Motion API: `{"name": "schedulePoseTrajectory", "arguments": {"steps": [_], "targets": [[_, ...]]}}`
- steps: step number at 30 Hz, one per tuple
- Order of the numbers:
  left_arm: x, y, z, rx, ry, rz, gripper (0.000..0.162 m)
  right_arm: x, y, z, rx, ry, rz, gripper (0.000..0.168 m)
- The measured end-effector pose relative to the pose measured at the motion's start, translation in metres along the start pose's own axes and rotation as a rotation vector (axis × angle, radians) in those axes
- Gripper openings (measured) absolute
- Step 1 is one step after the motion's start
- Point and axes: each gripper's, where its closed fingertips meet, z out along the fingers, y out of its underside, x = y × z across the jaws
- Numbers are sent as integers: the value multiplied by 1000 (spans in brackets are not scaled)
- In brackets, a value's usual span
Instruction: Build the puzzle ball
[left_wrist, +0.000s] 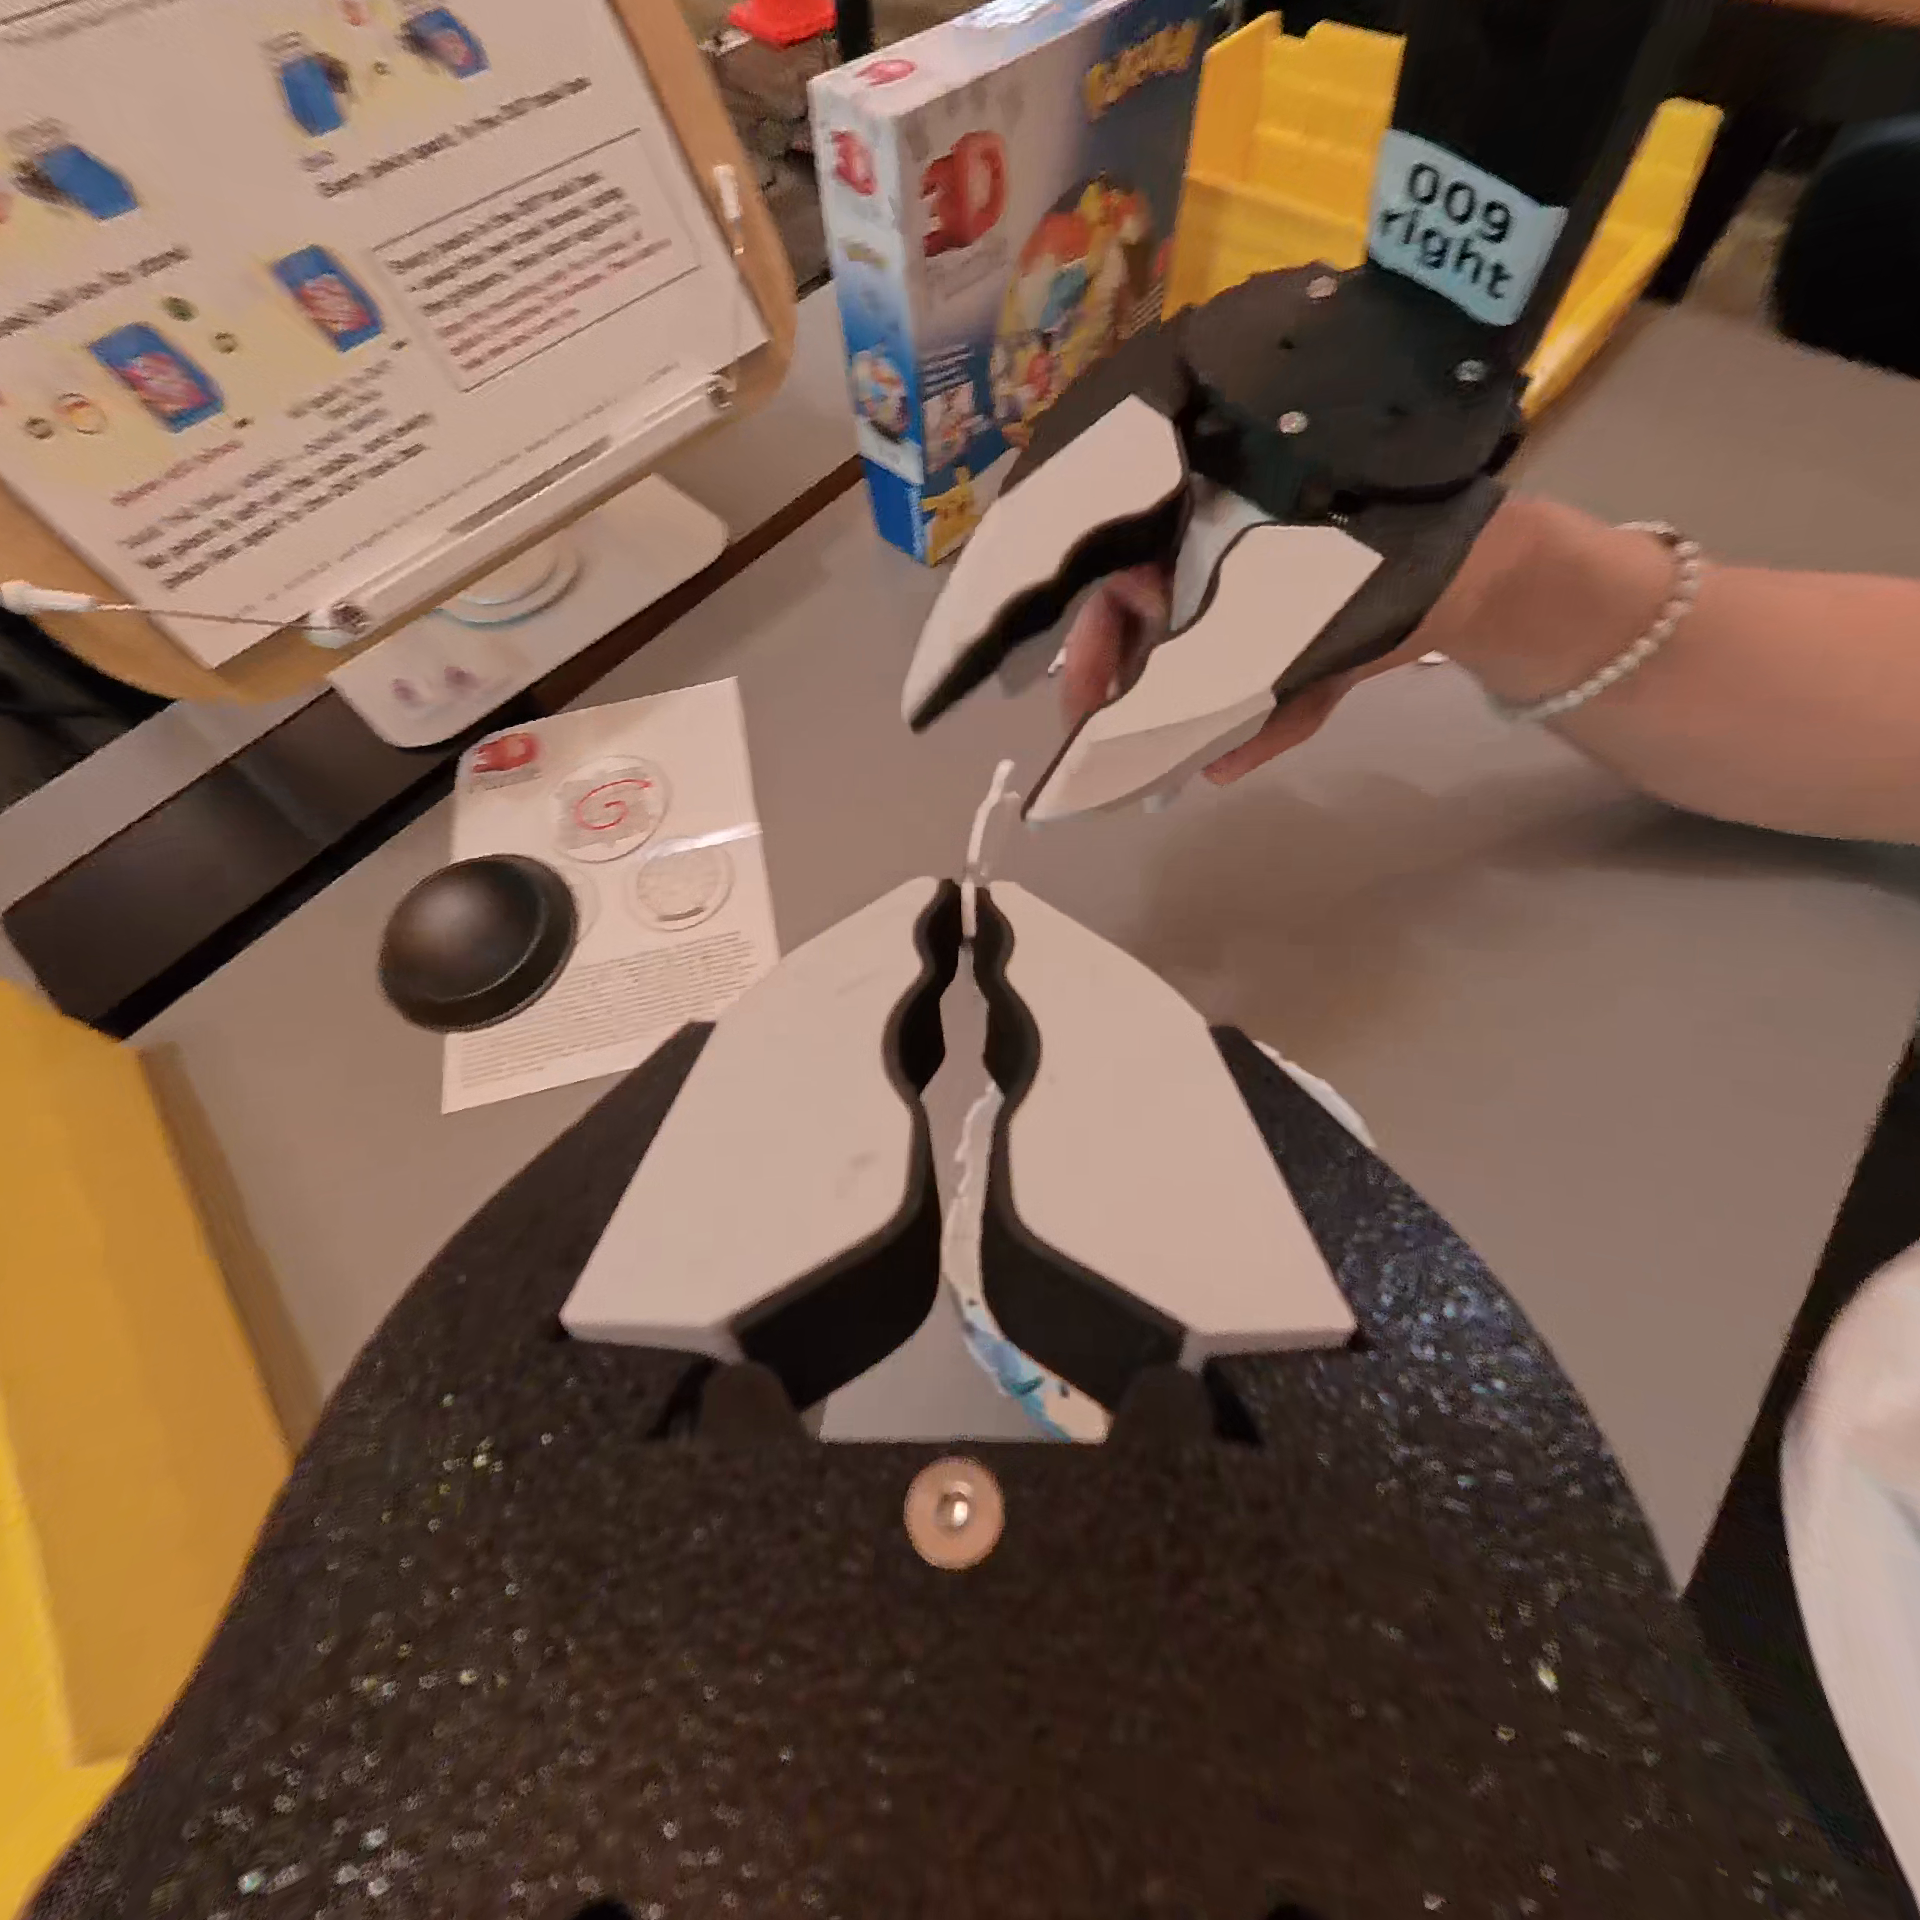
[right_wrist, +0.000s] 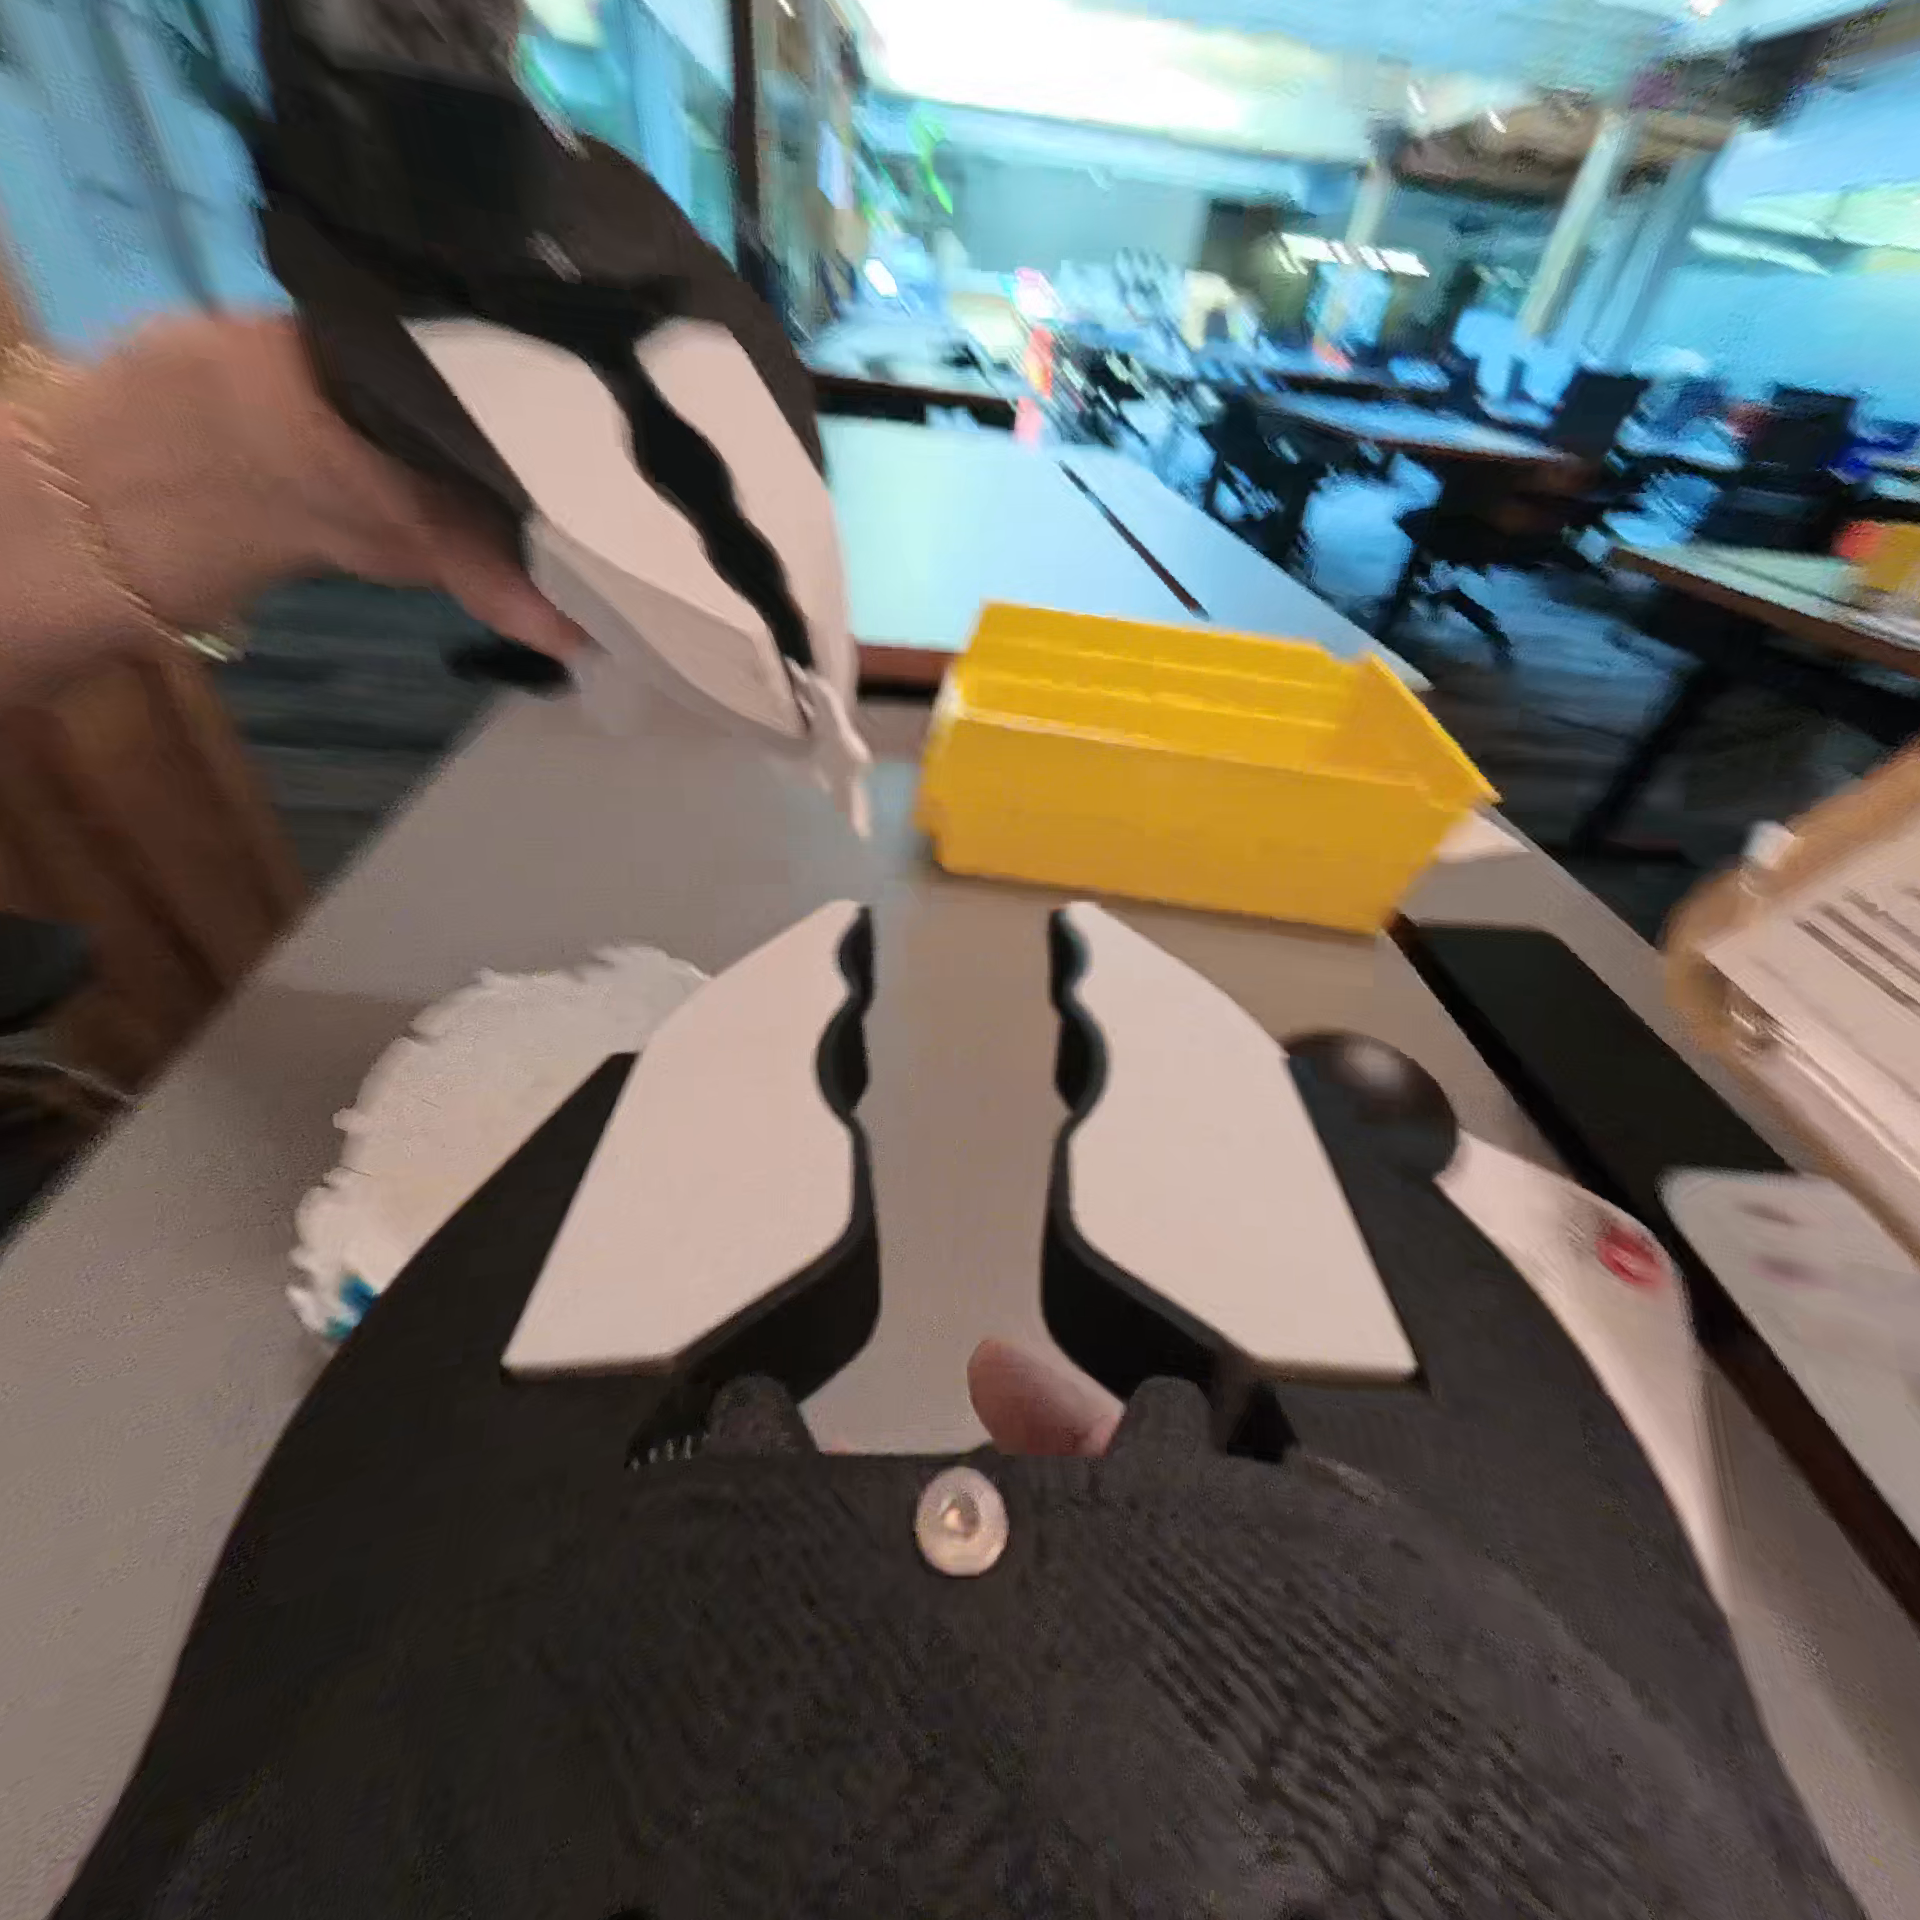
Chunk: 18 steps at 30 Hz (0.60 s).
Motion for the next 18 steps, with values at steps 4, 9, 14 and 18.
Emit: {"name": "schedulePoseTrajectory", "arguments": {"steps": [4,9,14,18], "targets": [[-15,2,2,-16,-37,-31,2,19,44,-8,-249,51,-132,45],[-18,10,11,-42,-13,-68,2,27,53,-15,-325,84,-171,14],[-17,16,18,-64,7,-85,2,40,36,-16,-193,162,-144,46],[-17,19,19,-75,14,-90,2,45,37,-16,-207,204,-185,34]]}}
